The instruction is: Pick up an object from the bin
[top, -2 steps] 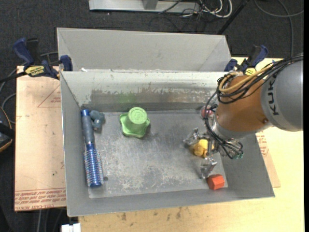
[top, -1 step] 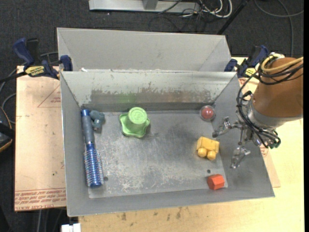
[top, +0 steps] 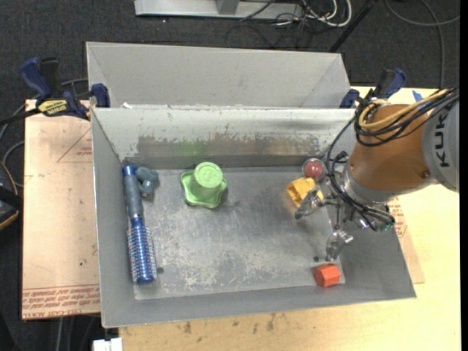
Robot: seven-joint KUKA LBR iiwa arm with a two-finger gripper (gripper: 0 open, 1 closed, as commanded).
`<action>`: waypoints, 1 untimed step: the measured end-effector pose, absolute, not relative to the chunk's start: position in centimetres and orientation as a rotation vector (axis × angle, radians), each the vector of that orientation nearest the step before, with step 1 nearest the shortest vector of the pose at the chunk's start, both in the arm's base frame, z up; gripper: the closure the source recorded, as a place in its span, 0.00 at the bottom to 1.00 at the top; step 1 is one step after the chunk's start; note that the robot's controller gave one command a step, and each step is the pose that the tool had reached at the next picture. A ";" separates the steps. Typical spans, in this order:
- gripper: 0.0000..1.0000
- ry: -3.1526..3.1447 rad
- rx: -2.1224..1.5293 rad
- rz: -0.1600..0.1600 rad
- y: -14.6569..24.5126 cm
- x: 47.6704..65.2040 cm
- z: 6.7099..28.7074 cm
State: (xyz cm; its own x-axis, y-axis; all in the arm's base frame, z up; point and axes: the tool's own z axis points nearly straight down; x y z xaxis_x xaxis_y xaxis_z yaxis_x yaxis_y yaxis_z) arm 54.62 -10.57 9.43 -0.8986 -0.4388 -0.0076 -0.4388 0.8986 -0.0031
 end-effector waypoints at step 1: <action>0.00 3.098 -0.464 0.000 -9.7 60.5 11.7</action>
Offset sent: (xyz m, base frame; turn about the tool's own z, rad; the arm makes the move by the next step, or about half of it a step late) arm 0.0564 0.0069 0.0219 0.1577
